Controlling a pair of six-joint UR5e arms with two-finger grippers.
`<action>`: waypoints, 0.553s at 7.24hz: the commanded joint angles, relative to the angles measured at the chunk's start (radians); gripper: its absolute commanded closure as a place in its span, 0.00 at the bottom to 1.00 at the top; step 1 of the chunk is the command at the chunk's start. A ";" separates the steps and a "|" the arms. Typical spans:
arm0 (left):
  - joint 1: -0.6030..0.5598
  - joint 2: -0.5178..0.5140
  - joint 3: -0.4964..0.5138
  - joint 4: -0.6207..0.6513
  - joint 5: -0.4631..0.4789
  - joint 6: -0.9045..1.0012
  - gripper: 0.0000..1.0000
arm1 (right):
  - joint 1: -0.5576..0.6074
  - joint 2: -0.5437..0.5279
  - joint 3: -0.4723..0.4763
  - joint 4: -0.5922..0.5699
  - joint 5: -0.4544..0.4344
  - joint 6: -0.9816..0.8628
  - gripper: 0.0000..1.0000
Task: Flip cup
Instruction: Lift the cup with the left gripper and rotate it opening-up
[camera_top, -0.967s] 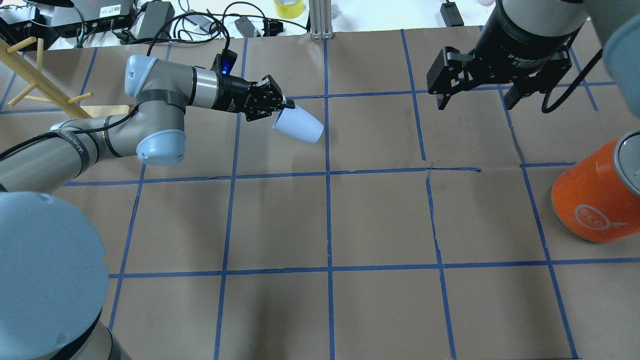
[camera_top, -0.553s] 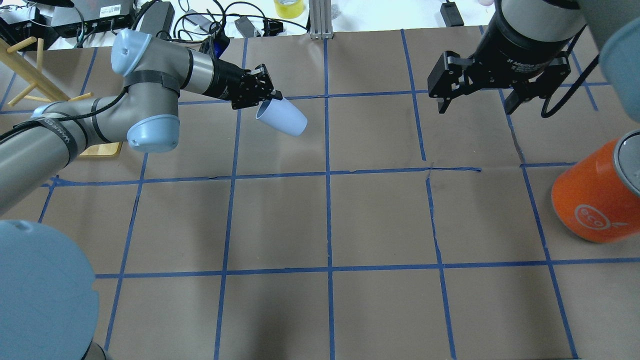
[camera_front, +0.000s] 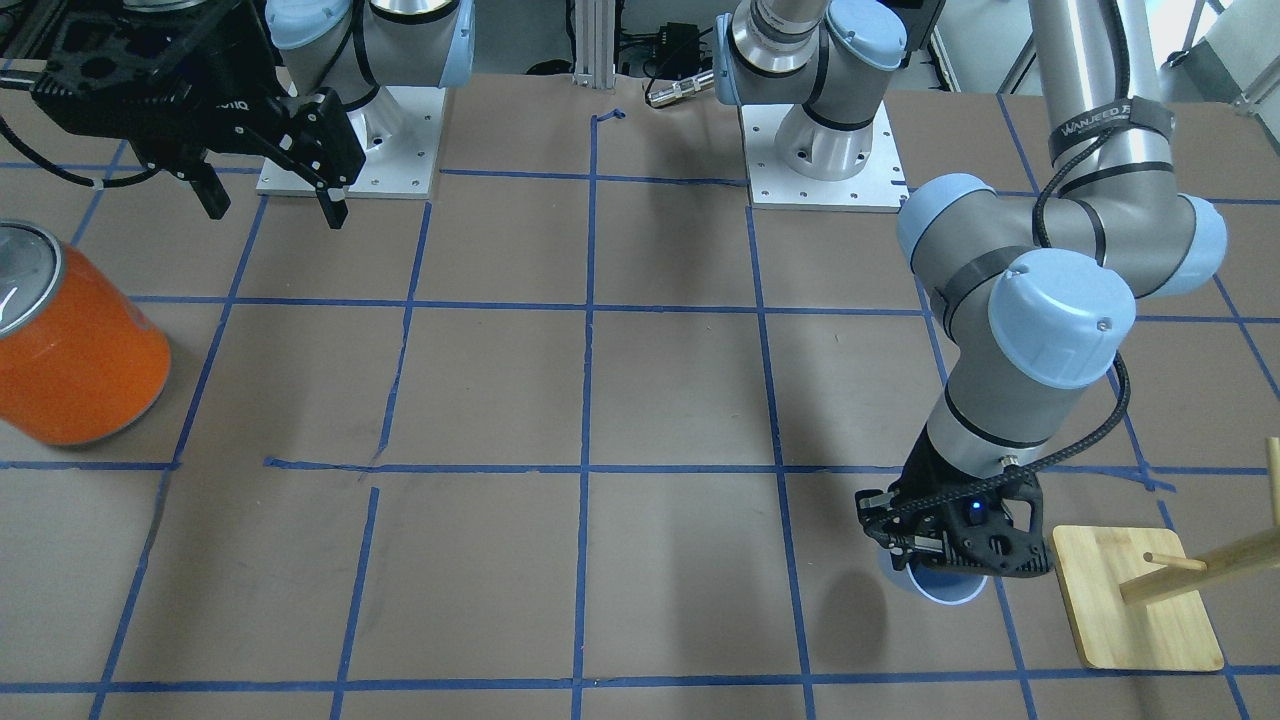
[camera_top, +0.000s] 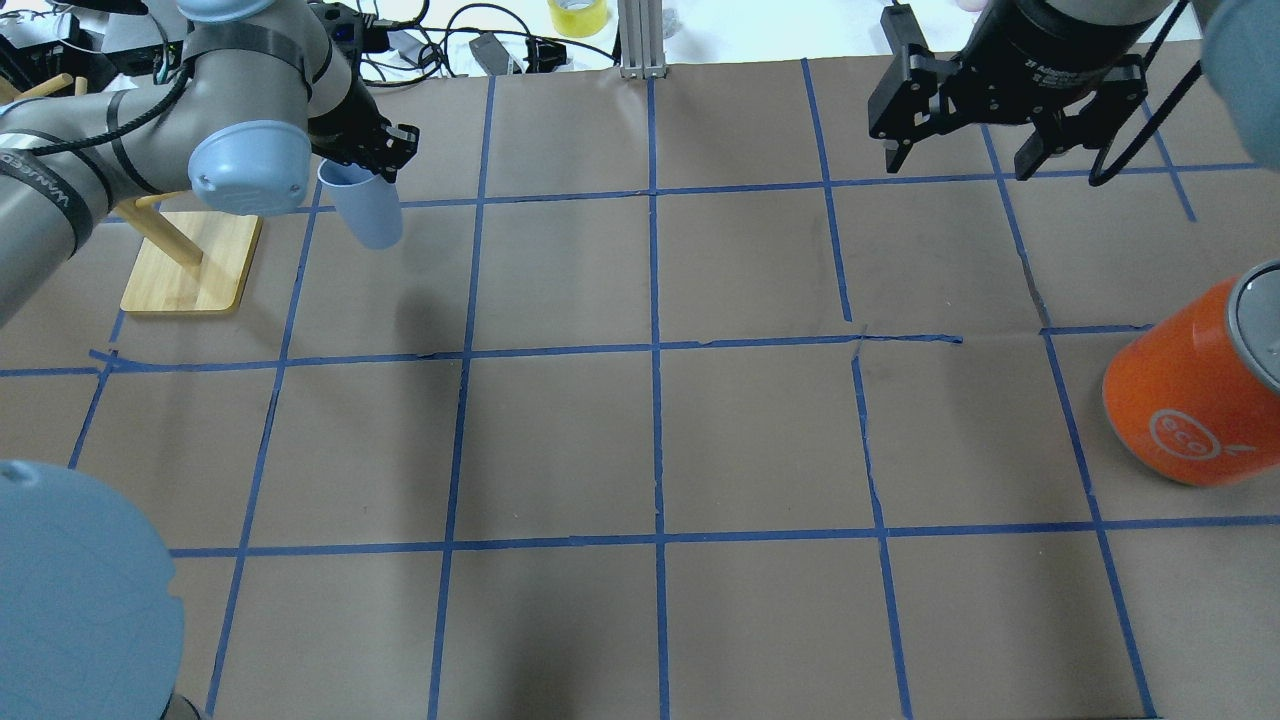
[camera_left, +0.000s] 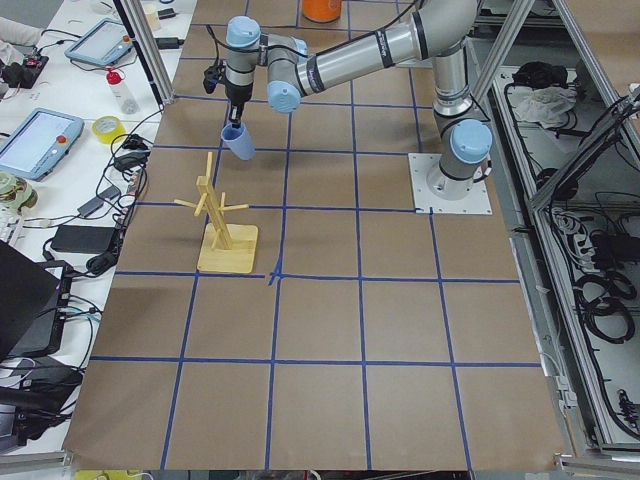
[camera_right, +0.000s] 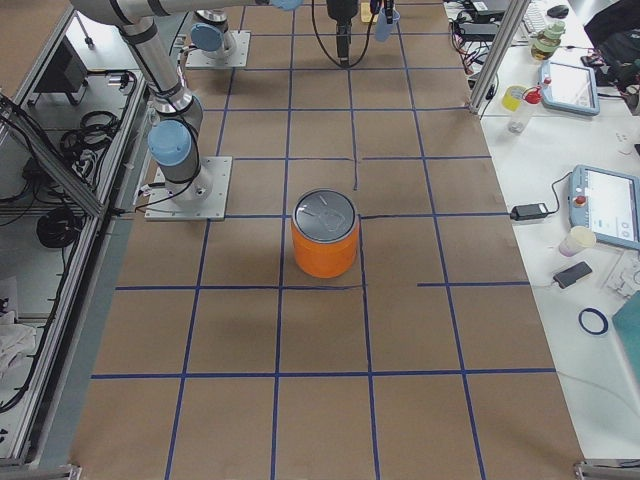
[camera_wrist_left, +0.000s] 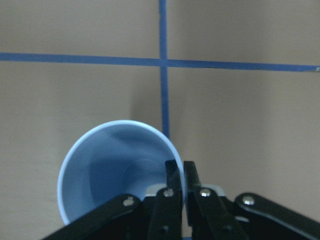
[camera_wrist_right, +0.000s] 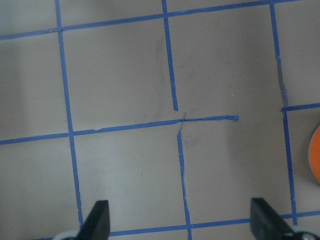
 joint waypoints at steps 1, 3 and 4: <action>0.002 -0.051 -0.008 0.186 0.004 0.022 1.00 | 0.000 0.037 -0.040 -0.048 0.000 0.000 0.00; 0.002 -0.076 -0.027 0.222 0.011 0.022 1.00 | 0.006 0.065 -0.070 -0.091 -0.003 0.002 0.00; 0.002 -0.078 -0.060 0.225 0.014 0.025 1.00 | 0.006 0.066 -0.062 -0.094 -0.003 0.005 0.00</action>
